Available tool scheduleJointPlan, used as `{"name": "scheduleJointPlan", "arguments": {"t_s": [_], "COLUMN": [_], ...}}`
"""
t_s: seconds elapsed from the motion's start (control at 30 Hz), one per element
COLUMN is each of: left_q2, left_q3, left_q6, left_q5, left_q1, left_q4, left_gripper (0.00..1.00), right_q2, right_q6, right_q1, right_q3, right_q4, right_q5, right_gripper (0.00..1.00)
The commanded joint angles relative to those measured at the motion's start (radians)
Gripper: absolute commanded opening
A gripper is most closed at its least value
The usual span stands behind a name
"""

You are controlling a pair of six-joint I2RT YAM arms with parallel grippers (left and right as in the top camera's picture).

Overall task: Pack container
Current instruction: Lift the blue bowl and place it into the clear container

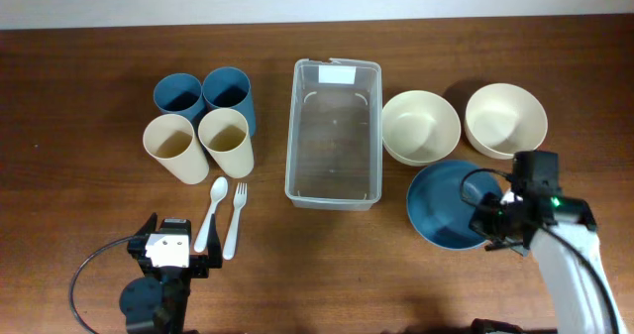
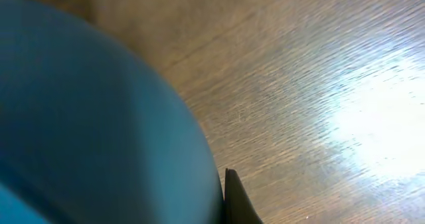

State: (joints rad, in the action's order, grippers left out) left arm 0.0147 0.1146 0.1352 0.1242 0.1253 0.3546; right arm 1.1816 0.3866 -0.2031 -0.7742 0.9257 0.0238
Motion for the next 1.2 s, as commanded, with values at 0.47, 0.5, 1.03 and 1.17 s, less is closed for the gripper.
{"name": "scheduleJointPlan", "arguments": {"t_s": [0.47,0.5,1.03,1.17], "left_q2": [-0.008,-0.008,-0.008,-0.008], "left_q3": [-0.006,-0.006,-0.006,-0.006], "left_q6": [0.013,0.013,0.013,0.013], "left_q5": [0.011,0.011,0.011,0.011], "left_q1": [-0.004,-0.004,-0.004,-0.004], "left_q4": [-0.001,-0.001,-0.001,-0.001], "left_gripper": [1.0,1.0,1.0,1.0], "right_q2": [-0.042,-0.007,0.681,0.789], "right_q6": [0.007,0.008,0.032,0.039], "right_q1": [0.105,0.137,0.476,0.484], "right_q3": [-0.572,-0.64,-1.064,-1.097], "right_q4": [0.321,0.338,0.194,0.112], "right_q5": [0.124,0.124,0.138,0.143], "right_gripper": [0.04,0.04,0.04,0.04]}}
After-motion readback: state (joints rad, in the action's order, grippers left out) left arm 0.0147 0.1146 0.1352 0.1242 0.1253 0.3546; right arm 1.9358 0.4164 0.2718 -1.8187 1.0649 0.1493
